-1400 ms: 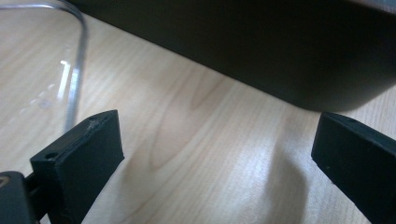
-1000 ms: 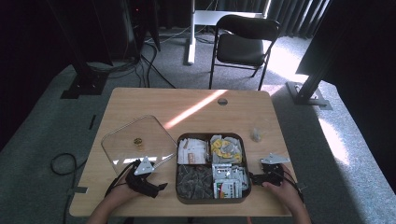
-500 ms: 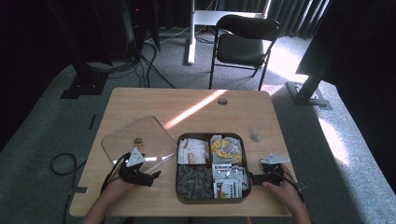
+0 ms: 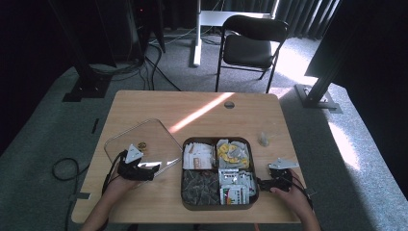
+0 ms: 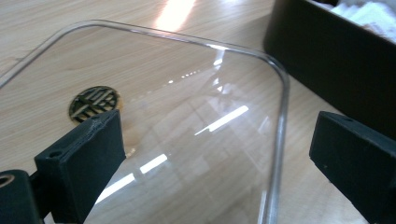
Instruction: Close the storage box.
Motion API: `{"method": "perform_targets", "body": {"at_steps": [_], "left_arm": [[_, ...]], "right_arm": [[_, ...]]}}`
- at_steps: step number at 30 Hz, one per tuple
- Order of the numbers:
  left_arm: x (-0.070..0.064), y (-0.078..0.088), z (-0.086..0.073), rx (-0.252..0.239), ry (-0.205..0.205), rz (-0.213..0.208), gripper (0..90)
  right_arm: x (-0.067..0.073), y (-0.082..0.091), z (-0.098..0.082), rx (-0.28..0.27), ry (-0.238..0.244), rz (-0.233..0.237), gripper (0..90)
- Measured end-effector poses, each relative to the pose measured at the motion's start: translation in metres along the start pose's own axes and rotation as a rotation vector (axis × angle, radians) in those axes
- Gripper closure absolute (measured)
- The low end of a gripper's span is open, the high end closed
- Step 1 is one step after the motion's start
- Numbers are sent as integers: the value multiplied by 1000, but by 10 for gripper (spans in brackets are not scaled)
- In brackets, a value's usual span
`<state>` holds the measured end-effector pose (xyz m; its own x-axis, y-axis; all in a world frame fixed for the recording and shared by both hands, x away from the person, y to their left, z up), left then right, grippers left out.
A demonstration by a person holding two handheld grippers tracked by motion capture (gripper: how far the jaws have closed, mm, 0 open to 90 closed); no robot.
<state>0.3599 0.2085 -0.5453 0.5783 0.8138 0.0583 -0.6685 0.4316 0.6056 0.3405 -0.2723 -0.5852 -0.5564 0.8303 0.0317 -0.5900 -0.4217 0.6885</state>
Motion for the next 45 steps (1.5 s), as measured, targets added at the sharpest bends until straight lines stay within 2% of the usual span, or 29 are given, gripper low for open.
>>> {"method": "perform_targets", "body": {"at_steps": [7, 11, 14, 25, 29, 31, 34, 36, 40, 45], "left_arm": [[9, -7, 2, -5, 30, 34, 33], [15, -11, 3, -7, 39, 67, 33], [20, -15, 4, -4, 54, 74, 33], [36, -31, 4, 35, 127, 129, 44], [41, -36, 3, 54, 137, 150, 55], [43, -37, 3, 52, 150, 162, 127], [46, -39, 4, 57, 162, 177, 158], [47, -41, 3, 68, 154, 193, 174], [48, -43, 2, 85, 154, 213, 305], [49, -45, 1, 92, 162, 194, 421]], "right_arm": [[0, 0, 0, 0, 0, 0, 124], [0, 0, 0, 0, 0, 0, 124], [0, 0, 0, 0, 0, 0, 124], [0, 0, 0, 0, 1, 0, 124], [0, 0, 0, 0, 0, 0, 124], [0, 0, 0, 0, 0, 0, 124], [0, 0, 0, 0, 0, 0, 124], [0, 0, 0, 0, 0, 0, 124], [0, 0, 0, 0, 4, 3, 125], [0, 0, 0, -1, 4, 3, 125]]}}
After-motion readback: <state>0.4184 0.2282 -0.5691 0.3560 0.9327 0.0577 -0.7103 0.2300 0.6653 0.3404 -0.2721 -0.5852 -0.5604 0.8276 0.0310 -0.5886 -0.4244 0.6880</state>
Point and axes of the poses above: each handheld gripper's, and its own axes: y roughly backward along the jaws, z roughly out of its top, x roughly to its left, the point moved 5 cm from there along -y, roughly forward along the jaws, and after that the axes turned 2 degrees about -y, right-handed, at the moved point
